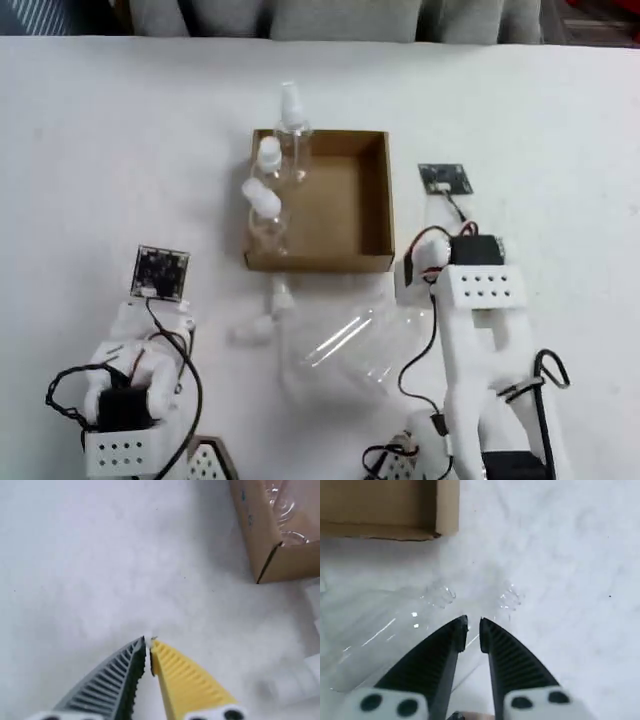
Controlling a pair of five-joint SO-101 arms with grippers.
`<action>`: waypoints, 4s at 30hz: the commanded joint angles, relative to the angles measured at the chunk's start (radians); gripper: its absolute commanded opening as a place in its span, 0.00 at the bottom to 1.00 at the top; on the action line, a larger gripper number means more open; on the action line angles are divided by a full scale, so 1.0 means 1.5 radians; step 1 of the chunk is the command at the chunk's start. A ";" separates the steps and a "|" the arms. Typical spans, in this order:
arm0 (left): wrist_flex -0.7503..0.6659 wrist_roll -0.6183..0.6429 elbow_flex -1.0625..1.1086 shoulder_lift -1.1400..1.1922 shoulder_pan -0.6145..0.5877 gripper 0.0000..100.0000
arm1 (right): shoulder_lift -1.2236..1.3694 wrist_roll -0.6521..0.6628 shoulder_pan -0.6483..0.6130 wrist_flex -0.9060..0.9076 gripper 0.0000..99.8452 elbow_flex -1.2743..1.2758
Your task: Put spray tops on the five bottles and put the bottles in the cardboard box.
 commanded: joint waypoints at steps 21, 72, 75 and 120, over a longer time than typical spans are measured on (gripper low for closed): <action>0.040 0.101 -0.262 0.315 0.186 0.02 | 0.004 -0.032 0.014 -0.145 0.02 0.057; -0.243 0.459 -0.322 0.865 0.458 0.02 | 0.005 -0.029 0.031 -0.199 0.02 0.087; -0.222 0.456 -0.322 0.865 0.452 0.02 | 0.005 -0.029 0.031 -0.199 0.02 0.087; -0.054 0.536 -0.495 0.870 0.212 0.02 | 0.005 -0.028 0.030 -0.199 0.02 0.088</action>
